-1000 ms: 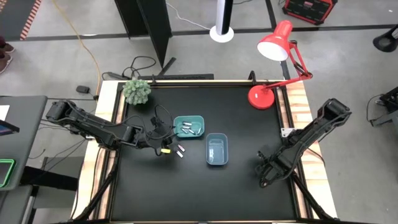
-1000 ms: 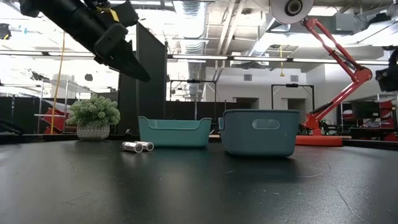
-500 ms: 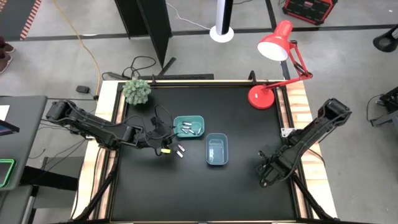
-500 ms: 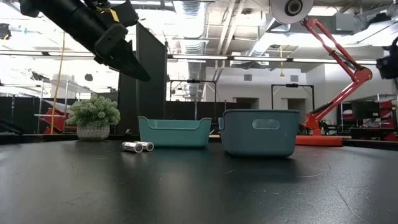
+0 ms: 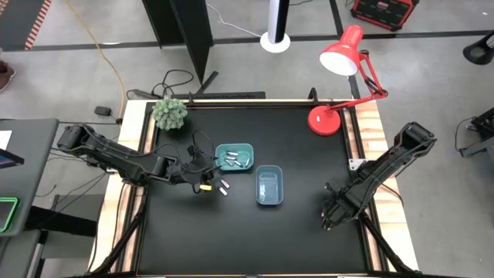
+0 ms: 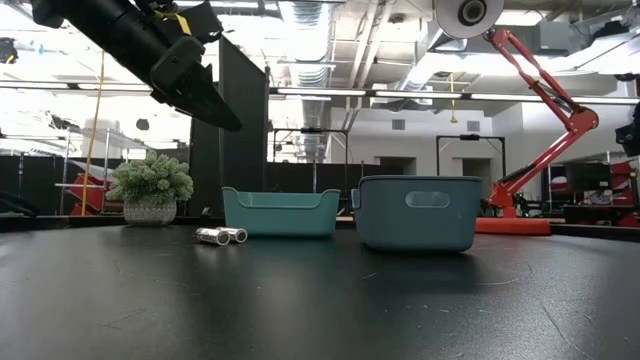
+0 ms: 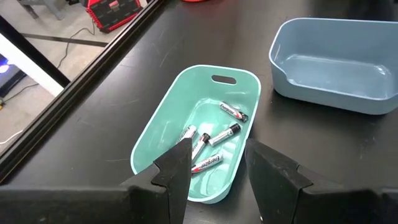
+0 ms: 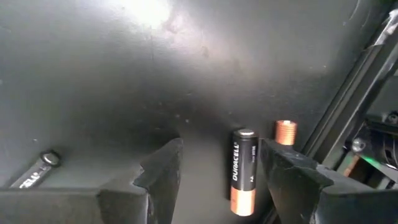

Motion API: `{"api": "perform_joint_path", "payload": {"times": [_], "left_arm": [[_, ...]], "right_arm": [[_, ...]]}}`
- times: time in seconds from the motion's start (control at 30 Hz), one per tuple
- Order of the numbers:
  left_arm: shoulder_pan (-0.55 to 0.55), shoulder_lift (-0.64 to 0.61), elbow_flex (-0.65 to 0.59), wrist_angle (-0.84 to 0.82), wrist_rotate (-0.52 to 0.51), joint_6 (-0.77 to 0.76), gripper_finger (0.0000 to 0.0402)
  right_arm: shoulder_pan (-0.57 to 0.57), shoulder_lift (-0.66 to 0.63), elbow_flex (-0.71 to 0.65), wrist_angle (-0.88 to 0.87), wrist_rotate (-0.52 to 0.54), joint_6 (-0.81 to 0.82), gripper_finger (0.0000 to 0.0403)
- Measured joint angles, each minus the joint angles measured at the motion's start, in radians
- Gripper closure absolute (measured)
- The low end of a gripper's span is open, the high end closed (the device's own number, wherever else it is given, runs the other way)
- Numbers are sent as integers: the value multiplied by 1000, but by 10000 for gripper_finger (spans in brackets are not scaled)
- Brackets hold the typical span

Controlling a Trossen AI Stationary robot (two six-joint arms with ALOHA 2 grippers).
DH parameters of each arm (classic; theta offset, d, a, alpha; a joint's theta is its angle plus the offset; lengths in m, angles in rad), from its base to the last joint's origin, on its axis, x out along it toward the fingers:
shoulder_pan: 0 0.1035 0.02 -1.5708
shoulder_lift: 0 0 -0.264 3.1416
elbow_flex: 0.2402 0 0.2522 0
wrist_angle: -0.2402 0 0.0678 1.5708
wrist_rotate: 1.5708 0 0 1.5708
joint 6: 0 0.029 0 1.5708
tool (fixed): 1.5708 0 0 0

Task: Sort batteries
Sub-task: Put the black battery into the dark blue bin

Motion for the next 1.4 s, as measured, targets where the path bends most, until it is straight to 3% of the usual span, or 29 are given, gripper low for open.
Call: {"api": "perform_joint_path", "payload": {"times": [0.33, 0.73, 0.93, 1.1, 1.4], "left_arm": [[-12, 0, 0, 0, 2, 2, 258], [-11, 0, 0, 0, 1, 4, 258], [-11, 0, 0, 0, 1, 4, 258], [-11, 0, 0, 0, 1, 4, 258], [-11, 0, 0, 1, 1, 4, 258]], "right_arm": [[-3, 0, 0, 54, -52, 15, 176], [-3, -1, 0, 140, -60, -25, 287], [-3, -1, 1, 150, -64, -37, 320], [-3, -1, 41, 128, -7, -19, 305], [-5, -1, 99, 115, 45, -42, 211]]}}
